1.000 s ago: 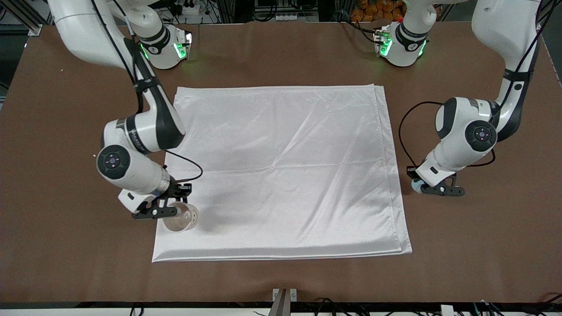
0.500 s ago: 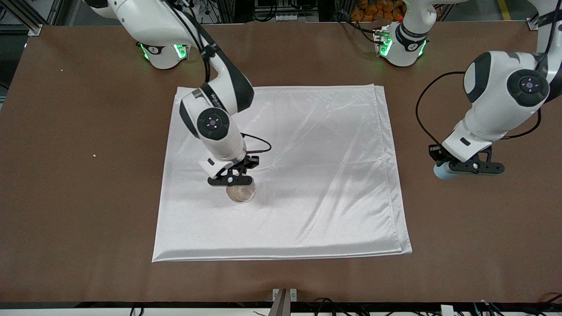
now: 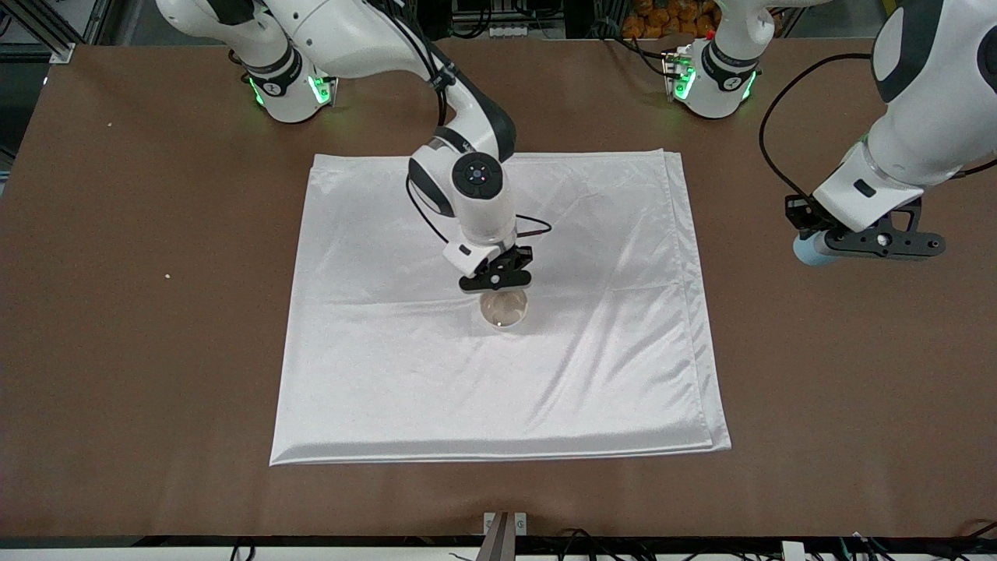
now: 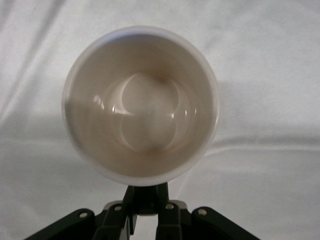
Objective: Place blue cup into white mug on cloth
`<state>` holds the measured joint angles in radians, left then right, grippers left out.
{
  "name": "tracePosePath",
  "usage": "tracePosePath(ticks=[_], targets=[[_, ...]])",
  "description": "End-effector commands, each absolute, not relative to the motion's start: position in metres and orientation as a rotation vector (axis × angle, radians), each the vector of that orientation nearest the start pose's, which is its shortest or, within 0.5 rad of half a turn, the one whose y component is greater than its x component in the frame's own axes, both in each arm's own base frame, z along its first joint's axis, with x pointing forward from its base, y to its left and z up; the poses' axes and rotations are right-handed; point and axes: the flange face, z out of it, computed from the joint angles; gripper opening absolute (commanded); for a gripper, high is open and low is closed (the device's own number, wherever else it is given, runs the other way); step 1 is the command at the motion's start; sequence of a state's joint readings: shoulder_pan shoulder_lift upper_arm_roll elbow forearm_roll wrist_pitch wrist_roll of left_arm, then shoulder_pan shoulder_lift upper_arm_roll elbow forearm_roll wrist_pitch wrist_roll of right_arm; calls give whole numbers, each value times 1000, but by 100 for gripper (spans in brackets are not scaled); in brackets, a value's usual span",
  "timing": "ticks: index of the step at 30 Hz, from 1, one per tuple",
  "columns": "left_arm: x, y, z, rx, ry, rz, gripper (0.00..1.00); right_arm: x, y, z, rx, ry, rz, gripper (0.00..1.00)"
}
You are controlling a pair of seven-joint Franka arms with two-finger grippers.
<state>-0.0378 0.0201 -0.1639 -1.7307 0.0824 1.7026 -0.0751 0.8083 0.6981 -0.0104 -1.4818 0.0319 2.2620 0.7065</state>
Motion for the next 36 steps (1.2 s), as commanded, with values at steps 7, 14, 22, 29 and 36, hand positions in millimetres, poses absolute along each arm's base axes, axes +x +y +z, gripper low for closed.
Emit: tracePosePath(ticks=[7,14,22,29,36], targets=[[547,-136,557,-3028,307,66,0,483,551,253,-3101,-215,-130,0],[546,-139,557,-3027,330,65,0,490,547,257,-3095,-206,-164,89],[543,-154,562,-3025,367,49,0,497,542,277,-3084,-178,-178,100],[539,-175,570,-3023,415,22,0,520,516,333,-3082,-121,-242,100],[535,-199,575,-3016,489,1,0,534,480,400,-3096,-95,-241,100]])
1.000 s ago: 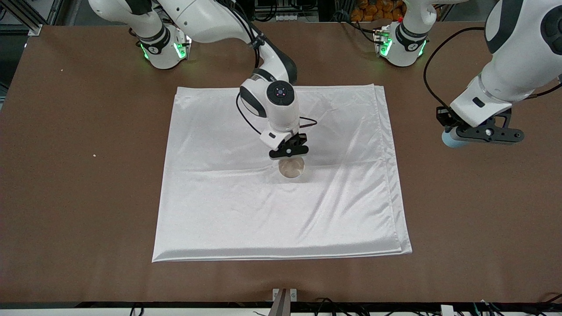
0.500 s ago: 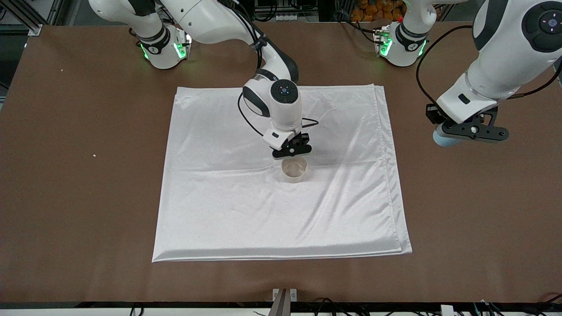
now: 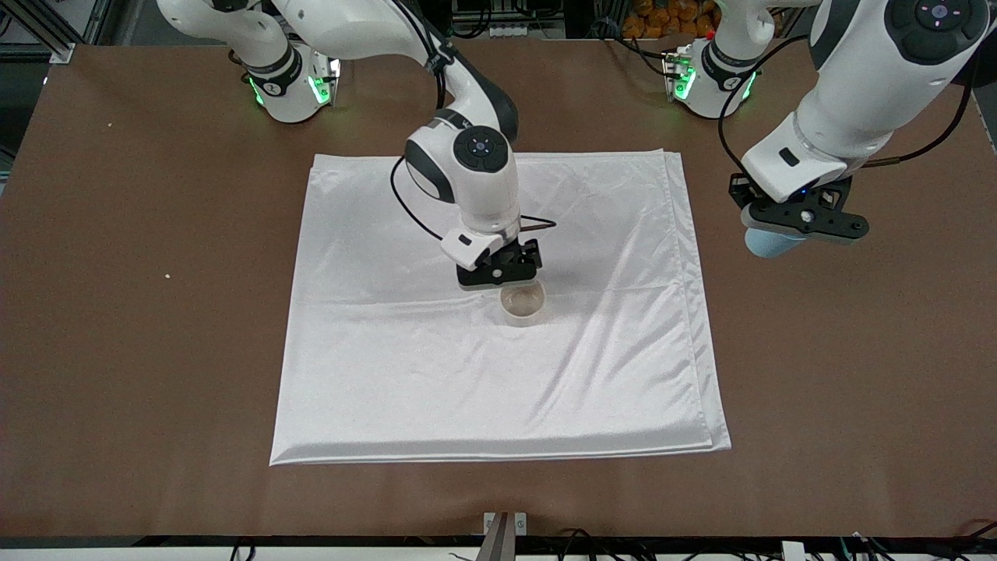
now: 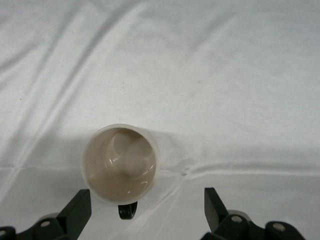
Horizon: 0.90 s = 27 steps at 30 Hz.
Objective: Place blue cup into white mug on cloth
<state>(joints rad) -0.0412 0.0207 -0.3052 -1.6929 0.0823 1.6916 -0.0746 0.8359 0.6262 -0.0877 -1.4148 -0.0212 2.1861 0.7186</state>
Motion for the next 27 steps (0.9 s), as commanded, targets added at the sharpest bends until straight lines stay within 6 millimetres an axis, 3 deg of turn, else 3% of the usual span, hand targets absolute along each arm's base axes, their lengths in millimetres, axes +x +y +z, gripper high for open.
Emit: tracePosePath(ticks=[1,5,9,11,13,19,27], targets=[[533,-205,576,-3008,510,-5,0,536,474,407,-3101,-128,-238,100],[519,-236,575,-2988,604,1,0,551,438,438,-3115,-232,-202,100],[512,-267,563,-2982,694,32,0,562,396,473,-3143,-188,-153,100],[509,-288,557,-2981,752,46,0,567,366,497,-3154,-127,-125,100],[508,-306,548,-2988,805,73,0,572,338,521,-3149,-93,-130,100],[494,-358,509,-2962,953,179,0,574,282,570,-3156,-13,-103,100],[498,-424,462,-2956,1119,248,0,575,217,613,-3196,142,52,100]])
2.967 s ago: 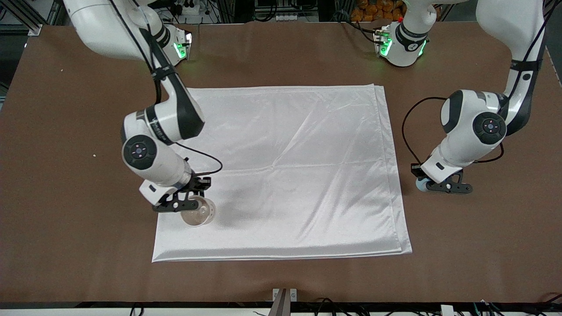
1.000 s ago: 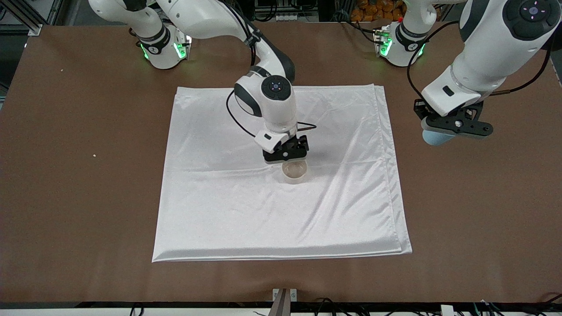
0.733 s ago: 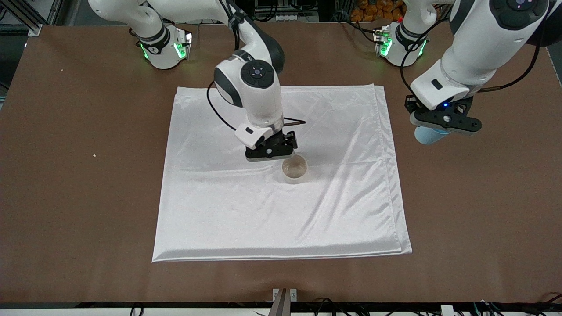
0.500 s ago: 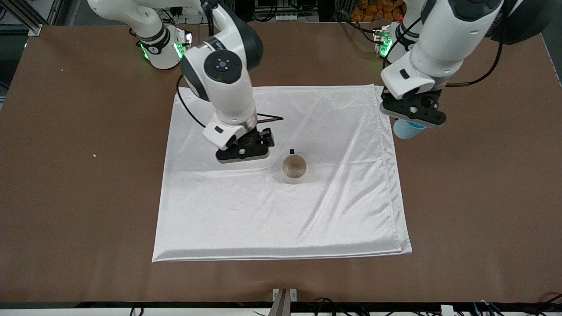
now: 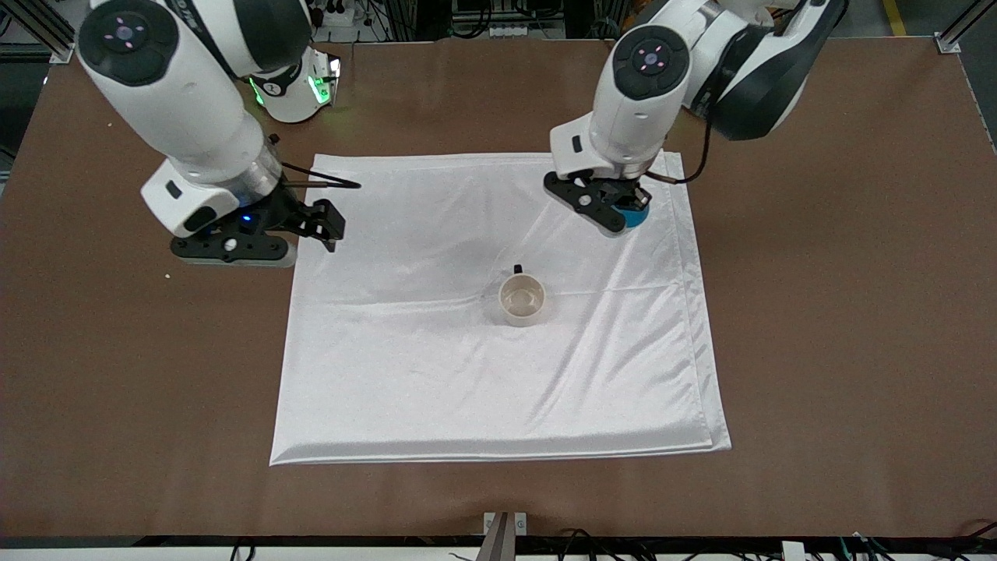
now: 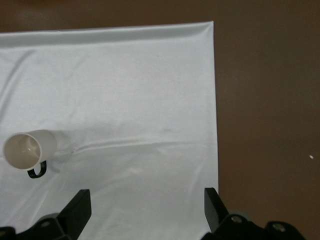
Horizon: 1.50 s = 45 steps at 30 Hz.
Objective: Place blue cup into white mug on cloth
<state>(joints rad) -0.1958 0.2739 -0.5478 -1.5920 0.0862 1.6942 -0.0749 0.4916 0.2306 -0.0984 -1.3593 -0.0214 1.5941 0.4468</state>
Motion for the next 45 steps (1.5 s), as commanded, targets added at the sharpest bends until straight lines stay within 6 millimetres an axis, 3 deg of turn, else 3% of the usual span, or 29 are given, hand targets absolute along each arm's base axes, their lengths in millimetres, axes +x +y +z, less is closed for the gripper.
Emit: tracePosePath(ticks=[1,3,7,10,13,21,30,42,45], targets=[[495,-434,455,-2947,1144,242,0,575,208,617,-3201,151,71,100],[488,-452,448,-2914,1193,194,0,576,195,624,-3206,111,90,100],[492,-462,420,-2871,1221,167,0,581,151,638,-3195,-11,71,100],[498,-469,400,-2891,1237,142,0,591,117,637,-3189,15,59,100],[495,-484,382,-2869,1283,103,0,596,100,636,-3186,56,41,100],[500,-499,347,-2860,1320,29,0,609,61,614,-3180,20,-15,100],[503,-513,327,-2822,1317,-48,0,591,5,594,-3084,-5,-134,100],[507,-523,301,-2825,1327,-107,0,585,-15,598,-3090,-5,-172,100],[509,-522,295,-2828,1325,-108,0,585,-11,601,-3092,-30,-181,100]])
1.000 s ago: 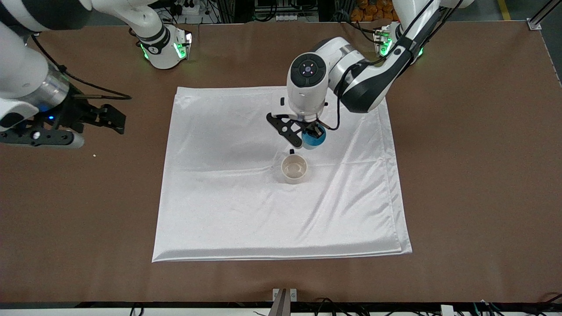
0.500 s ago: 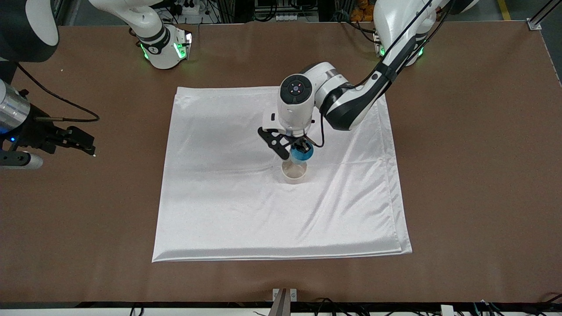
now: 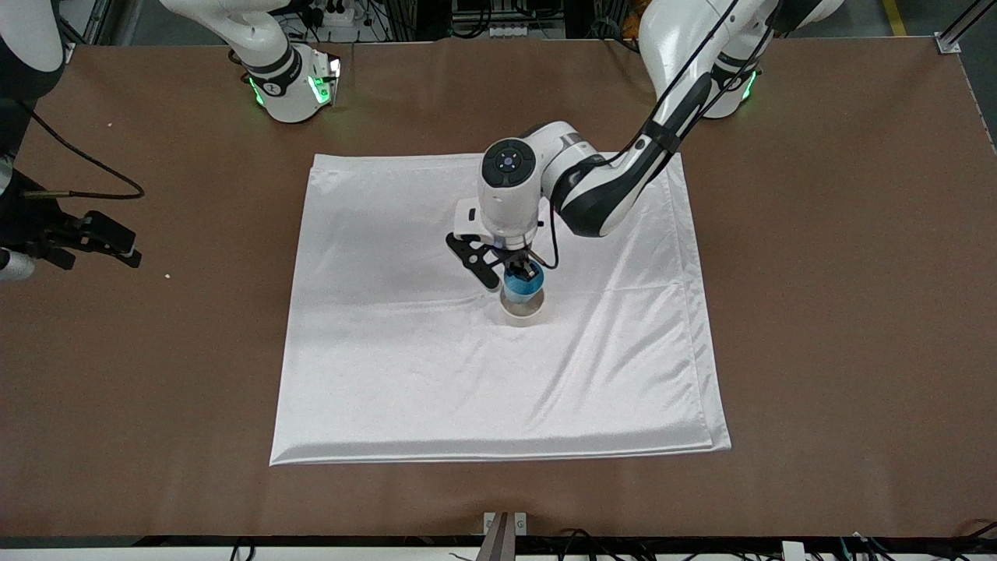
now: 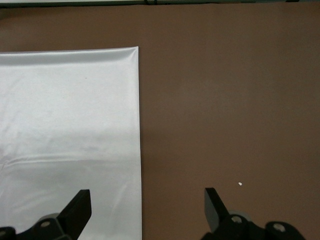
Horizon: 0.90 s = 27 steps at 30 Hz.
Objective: Place blue cup into white mug on cloth
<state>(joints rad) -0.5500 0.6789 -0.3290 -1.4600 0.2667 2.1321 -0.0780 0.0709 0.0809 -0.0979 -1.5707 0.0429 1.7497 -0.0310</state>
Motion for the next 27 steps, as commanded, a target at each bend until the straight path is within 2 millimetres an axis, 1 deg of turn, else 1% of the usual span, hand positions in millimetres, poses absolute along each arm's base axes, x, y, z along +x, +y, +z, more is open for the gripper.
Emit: tracePosePath(ticks=[1,2,5,6,7,8,9,11,14,16,19,22,25,27], targets=[[509,-522,293,-2830,1325,-110,0,586,-13,602,-3092,-27,-186,100],[510,-521,292,-2828,1327,-115,0,585,-17,604,-3092,-13,-189,100],[511,-520,292,-2829,1324,-114,0,581,-10,612,-3110,-37,-212,100],[513,-518,292,-2828,1322,-114,6,581,-11,614,-3129,-44,-214,100],[514,-517,292,-2824,1328,-114,23,579,-7,618,-3151,-65,-212,100],[515,-516,292,-2823,1331,-114,55,576,-2,622,-3172,-88,-189,100],[517,-515,292,-2825,1329,-116,100,573,1,622,-3187,-101,-148,100],[518,-514,295,-2824,1330,-128,100,567,3,625,-3190,-100,-82,100],[519,-514,301,-2828,1325,-139,100,564,14,628,-3188,-121,-61,100],[520,-512,307,-2832,1317,-151,100,562,14,628,-3187,-121,-54,100],[520,-513,327,-2844,1296,-192,100,554,15,626,-3186,-128,-22,100],[520,-509,344,-2845,1274,-212,100,546,15,623,-3185,-133,-2,100],[528,-495,360,-2851,1232,-205,100,544,14,620,-3184,-138,1,100],[531,-487,379,-2851,1213,-219,100,544,14,619,-3183,-138,-2,100]])
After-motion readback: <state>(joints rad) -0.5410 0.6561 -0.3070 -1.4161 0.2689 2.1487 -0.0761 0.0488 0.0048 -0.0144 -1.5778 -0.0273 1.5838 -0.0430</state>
